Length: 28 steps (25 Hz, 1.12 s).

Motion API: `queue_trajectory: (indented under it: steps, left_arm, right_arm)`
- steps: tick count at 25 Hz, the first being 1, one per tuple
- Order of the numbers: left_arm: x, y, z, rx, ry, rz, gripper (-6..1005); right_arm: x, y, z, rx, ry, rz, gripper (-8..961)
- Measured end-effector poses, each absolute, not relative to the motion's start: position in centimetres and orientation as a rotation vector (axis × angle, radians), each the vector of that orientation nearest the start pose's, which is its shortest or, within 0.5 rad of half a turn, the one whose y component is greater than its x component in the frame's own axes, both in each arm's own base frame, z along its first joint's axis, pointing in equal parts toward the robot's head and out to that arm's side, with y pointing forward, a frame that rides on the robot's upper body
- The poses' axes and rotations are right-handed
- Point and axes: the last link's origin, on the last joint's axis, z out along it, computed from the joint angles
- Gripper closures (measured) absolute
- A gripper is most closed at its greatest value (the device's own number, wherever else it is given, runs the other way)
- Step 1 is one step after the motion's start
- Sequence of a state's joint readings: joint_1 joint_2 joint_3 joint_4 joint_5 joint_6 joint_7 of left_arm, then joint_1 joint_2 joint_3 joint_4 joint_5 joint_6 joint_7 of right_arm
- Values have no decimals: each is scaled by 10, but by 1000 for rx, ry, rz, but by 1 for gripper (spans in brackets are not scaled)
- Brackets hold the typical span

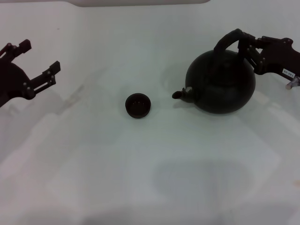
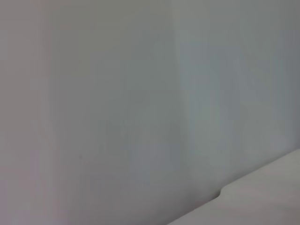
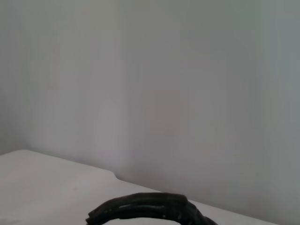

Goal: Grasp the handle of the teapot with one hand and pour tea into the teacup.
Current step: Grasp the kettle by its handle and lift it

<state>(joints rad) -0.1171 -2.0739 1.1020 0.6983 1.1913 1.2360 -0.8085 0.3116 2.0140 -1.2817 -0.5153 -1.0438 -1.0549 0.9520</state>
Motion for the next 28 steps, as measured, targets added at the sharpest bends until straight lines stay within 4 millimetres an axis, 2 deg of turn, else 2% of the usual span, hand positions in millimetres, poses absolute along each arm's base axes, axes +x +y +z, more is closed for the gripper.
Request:
queue_trajectory:
  steps: [7,17,21,28]
  left_arm:
    - [-326,276,18,-2169,-343,-697,138]
    - [-331,259,20,-2159,-350,-725,138]
    - [-337,250,20,-2147,-375,-712,138]
    - [-356,233,24,-2075,-424,-690,138]
  right_arm:
    - [310,330,-6,-2209,585,725,803]
    - [273,334,-18,-2235,368,800,802]
    - [261,338,-16,-2225,290,814,802]
    - [257,339,-14,-2208,258,820,802]
